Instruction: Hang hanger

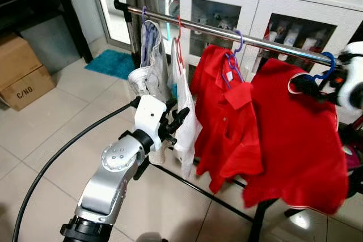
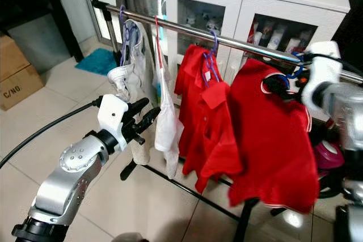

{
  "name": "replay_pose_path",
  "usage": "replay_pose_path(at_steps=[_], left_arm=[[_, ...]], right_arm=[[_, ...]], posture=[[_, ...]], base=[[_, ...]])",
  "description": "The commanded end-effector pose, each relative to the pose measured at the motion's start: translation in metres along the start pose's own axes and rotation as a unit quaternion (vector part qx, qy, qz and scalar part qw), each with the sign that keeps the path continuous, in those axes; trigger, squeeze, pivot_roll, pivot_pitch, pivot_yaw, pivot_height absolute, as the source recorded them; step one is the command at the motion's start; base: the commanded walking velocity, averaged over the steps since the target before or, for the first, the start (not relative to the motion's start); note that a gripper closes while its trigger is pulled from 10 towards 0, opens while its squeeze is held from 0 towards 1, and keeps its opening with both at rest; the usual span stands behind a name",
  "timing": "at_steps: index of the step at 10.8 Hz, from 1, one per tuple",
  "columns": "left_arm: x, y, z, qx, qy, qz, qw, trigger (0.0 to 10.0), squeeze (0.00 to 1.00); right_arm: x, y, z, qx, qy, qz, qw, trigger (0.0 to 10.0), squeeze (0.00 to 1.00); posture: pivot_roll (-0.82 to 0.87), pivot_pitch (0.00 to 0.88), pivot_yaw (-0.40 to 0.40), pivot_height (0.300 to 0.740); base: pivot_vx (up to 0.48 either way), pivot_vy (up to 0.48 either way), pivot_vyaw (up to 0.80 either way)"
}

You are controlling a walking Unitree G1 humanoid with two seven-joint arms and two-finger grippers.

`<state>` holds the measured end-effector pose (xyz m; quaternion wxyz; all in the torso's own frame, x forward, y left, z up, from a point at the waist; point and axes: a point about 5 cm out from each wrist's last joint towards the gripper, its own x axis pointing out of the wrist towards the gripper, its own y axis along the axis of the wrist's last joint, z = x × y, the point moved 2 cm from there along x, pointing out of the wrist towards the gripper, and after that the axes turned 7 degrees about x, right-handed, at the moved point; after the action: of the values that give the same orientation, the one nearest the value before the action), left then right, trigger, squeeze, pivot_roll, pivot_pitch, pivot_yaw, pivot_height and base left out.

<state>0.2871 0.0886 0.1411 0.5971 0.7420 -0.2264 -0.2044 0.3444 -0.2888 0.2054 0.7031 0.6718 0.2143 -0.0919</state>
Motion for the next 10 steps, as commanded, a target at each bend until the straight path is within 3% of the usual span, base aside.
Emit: replay_pose_path(at_steps=[1,3,6,10], left_arm=[[0.001,0.001,0.0,0.006,-0.003,0.0,1.0,10.0,0.0],[0.002,0.0,0.001,0.007,-0.005,0.001,1.0,10.0,0.0],[0.005,0.001,0.003,0.007,-0.014,0.003,1.0,10.0,0.0],[0.004,0.0,0.003,0.008,-0.015,0.004,1.0,10.0,0.0]], right_arm=[[0.004,0.006,0.002,-0.004,-0.007,0.0,1.0,10.0,0.03],[0.014,-0.002,0.008,-0.014,-0.029,-0.023,0.999,10.0,0.0],[0.031,0.001,0.012,0.05,-0.033,-0.02,0.998,10.0,0.0],[0.032,0.009,0.025,0.072,-0.039,-0.025,0.996,10.0,0.0]], posture=[[0.1,0.0,-0.014,0.74],[0.1,0.0,-0.014,0.74],[0.1,0.0,-0.002,0.74],[0.1,0.0,-0.007,0.74]], base=[[0.0,0.0,0.0],[0.0,0.0,0.0],[0.0,0.0,0.0],[0.0,0.0,0.0]])
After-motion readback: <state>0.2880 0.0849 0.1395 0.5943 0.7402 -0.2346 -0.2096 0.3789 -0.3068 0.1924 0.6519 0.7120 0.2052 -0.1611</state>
